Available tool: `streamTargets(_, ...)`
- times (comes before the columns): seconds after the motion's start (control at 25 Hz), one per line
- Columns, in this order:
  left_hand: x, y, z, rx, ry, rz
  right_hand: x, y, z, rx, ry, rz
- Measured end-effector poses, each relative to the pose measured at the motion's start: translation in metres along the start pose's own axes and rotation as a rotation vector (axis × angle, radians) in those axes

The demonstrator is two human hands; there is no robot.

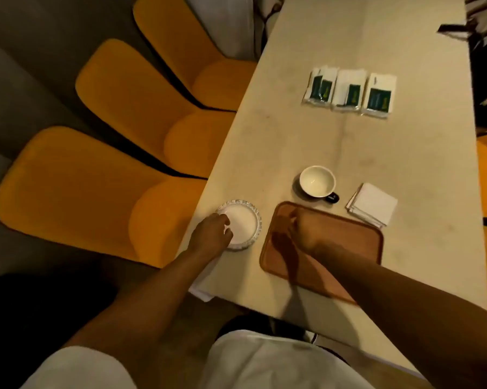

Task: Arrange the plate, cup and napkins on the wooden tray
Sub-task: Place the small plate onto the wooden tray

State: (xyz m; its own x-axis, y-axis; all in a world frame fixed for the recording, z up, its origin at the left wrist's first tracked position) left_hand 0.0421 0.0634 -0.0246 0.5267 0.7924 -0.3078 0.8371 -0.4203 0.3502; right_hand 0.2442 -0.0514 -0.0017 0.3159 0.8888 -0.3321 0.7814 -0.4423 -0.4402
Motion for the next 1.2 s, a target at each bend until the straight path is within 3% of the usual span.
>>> streamTargets(0.2, 0.031, -0.057, 0.012, -0.128, -0.040, -0.194, 0.034, -0.007, 0.054, 0.018, -0.122, 0.225)
streamTargets(0.6, 0.066, -0.080, 0.041, -0.315, -0.119, -0.278, 0.065, -0.011, 0.107, 0.206, -0.135, 0.371)
streamTargets(0.92, 0.071, -0.075, 0.039, -0.371, -0.078, -0.389, 0.067, -0.005, 0.108, 0.336, -0.095, 0.429)
streamTargets(1.2, 0.071, -0.028, 0.026, -0.423, -0.056, -0.296, 0.036, 0.038, 0.065, 0.548, 0.055, 0.445)
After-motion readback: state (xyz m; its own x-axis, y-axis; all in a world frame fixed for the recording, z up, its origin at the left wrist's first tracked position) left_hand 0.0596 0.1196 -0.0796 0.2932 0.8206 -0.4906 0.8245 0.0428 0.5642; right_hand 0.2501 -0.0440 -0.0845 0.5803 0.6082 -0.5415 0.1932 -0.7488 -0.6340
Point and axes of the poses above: each hand's wrist, its own x-axis towards the middle knuckle, its own z-axis out of the palm, y = z × x, the point moved 8 cm from there along x, towards the middle knuckle
